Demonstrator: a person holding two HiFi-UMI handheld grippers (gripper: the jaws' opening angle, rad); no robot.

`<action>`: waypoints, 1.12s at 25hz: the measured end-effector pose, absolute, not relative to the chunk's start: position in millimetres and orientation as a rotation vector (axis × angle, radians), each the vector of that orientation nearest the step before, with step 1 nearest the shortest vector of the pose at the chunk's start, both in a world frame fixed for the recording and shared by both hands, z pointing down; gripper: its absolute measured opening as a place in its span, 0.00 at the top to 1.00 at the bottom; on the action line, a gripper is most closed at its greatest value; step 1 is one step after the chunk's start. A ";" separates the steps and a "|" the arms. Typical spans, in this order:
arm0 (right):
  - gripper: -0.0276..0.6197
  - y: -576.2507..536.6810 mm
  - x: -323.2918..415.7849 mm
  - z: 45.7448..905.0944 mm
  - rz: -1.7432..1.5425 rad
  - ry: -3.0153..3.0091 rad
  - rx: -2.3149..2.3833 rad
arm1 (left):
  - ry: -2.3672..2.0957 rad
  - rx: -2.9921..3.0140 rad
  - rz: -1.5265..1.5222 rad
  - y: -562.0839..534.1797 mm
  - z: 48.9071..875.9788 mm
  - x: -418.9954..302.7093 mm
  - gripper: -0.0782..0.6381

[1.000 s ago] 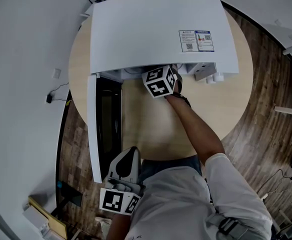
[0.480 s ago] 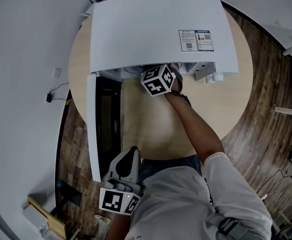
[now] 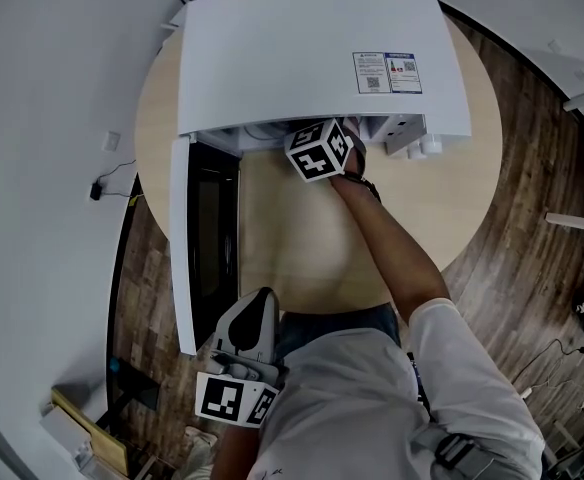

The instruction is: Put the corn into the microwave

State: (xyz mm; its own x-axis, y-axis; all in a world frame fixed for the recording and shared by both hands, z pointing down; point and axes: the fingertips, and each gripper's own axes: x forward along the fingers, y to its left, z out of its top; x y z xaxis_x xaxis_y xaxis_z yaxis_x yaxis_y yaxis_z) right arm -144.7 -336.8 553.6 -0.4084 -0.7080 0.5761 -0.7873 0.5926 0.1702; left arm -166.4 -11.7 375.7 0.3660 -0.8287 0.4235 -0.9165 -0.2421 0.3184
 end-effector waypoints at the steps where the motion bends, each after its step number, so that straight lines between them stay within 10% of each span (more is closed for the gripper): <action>1: 0.49 -337.0 -142.6 553.8 0.179 -2.212 1.187 | -1.508 2.120 0.220 -11.2 374.9 -166.4 0.90; 28: 0.40 -302.8 -126.1 533.2 0.193 -2.229 1.224 | -1.530 2.167 0.196 9.0 363.2 -160.8 0.90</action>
State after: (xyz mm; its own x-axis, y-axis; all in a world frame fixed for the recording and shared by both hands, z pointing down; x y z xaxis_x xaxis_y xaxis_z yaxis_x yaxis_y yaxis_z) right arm -126.1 -302.8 533.2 -0.4087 -0.7256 0.5536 -0.8100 0.5679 0.1462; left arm -160.8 9.0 363.2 0.3655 -0.8499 0.3796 -0.9180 -0.2619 0.2977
